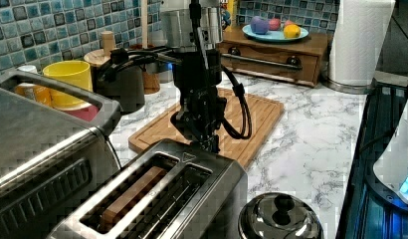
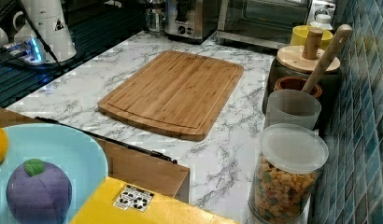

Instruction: Turn on the toaster.

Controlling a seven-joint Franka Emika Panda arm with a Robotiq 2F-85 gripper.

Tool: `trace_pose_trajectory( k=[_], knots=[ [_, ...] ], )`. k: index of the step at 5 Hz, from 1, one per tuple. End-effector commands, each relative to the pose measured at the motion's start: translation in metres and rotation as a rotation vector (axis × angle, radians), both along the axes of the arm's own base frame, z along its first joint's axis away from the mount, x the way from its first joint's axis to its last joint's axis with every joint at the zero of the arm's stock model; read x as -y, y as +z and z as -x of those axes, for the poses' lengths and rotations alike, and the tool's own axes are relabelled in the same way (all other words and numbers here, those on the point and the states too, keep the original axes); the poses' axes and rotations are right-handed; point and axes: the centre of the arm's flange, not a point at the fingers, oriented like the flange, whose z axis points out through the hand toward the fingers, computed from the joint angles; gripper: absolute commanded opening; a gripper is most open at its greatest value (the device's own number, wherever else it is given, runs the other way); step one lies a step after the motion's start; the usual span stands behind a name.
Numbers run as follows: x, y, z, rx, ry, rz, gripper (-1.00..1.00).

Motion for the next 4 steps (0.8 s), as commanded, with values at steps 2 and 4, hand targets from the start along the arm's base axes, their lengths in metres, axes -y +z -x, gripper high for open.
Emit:
trace_pose_trajectory(
  k=[2, 4],
  knots=[
    [0.0350, -0.1388, 0.0921, -0.216, 0.016, 0.148, -1.00],
    [0.0349, -0.1387, 0.0920, -0.216, 0.016, 0.148, -1.00]
  ],
)
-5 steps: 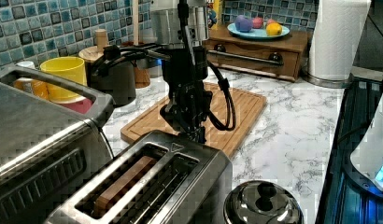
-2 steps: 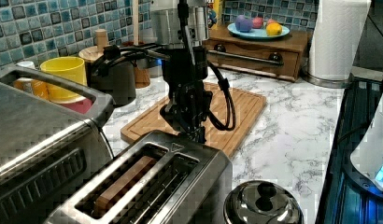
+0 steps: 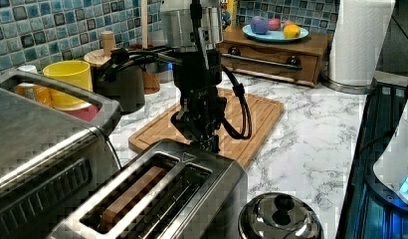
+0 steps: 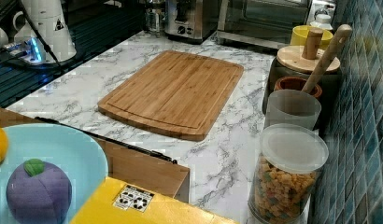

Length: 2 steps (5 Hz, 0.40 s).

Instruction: Turn on the toaster.

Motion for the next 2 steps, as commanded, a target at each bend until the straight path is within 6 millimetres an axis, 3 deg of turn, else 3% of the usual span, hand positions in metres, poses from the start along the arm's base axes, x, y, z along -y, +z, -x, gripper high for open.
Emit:
trace_pose_trajectory(
  k=[1, 2],
  knots=[
    [0.0350, -0.1385, 0.0909, -0.218, 0.012, 0.146, -1.00],
    [0.0350, -0.1385, 0.0910, -0.219, 0.012, 0.146, -1.00]
  ],
)
